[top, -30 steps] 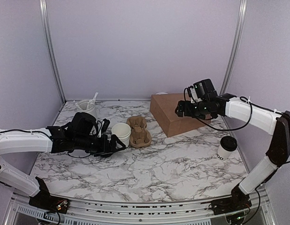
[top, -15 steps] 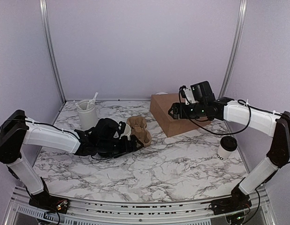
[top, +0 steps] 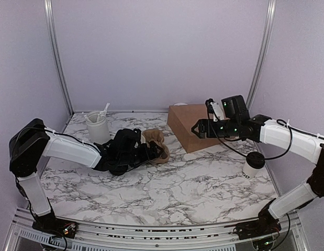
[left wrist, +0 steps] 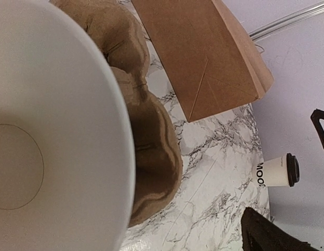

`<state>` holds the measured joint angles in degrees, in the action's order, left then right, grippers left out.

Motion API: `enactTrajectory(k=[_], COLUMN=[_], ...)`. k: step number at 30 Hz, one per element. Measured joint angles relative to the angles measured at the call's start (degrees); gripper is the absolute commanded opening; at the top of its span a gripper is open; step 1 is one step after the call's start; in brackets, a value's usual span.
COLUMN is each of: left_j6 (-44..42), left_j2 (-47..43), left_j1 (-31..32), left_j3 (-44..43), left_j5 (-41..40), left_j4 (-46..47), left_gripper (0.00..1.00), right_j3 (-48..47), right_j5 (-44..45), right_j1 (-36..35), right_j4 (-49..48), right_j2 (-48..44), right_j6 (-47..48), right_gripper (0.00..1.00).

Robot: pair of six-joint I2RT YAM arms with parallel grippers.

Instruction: Pack the takeout coffee

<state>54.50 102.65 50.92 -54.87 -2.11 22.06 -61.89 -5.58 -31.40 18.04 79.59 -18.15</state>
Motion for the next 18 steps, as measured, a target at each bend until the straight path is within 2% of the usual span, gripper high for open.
enactTrajectory(k=[10, 18], left_j6=[-1.9, -5.1], left_j2=[1.1, 1.1], left_j1=[-4.9, -11.7], left_j3=[-0.4, 0.0], left_j5=[-0.3, 1.3], left_j4=[1.2, 1.7], left_gripper=[0.99, 0.99], right_j3=[-0.4, -6.4], right_j5=[1.2, 5.0], right_j1=[-3.6, -11.8], right_j4=[0.3, 1.3], right_j2=[1.0, 11.2], right_j6=[0.7, 3.1], right_gripper=[0.88, 0.86])
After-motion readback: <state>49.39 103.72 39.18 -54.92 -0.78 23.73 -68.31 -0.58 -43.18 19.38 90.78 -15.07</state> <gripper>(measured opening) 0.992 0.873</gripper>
